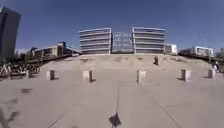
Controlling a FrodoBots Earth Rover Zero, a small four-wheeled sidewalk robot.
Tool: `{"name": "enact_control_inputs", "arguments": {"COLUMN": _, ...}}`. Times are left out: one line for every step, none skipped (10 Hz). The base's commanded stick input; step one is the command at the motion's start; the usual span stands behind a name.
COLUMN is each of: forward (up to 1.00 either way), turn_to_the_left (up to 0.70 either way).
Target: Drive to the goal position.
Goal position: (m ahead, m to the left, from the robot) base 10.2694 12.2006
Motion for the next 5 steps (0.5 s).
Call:
{"name": "enact_control_inputs", "arguments": {"forward": 0.70, "turn_to_the_left": -0.01}}
{"name": "enact_control_inputs", "arguments": {"forward": 0.70, "turn_to_the_left": -0.01}}
{"name": "enact_control_inputs", "arguments": {"forward": 0.70, "turn_to_the_left": -0.01}}
{"name": "enact_control_inputs", "arguments": {"forward": 0.70, "turn_to_the_left": -0.01}}
{"name": "enact_control_inputs", "arguments": {"forward": 0.70, "turn_to_the_left": -0.01}}
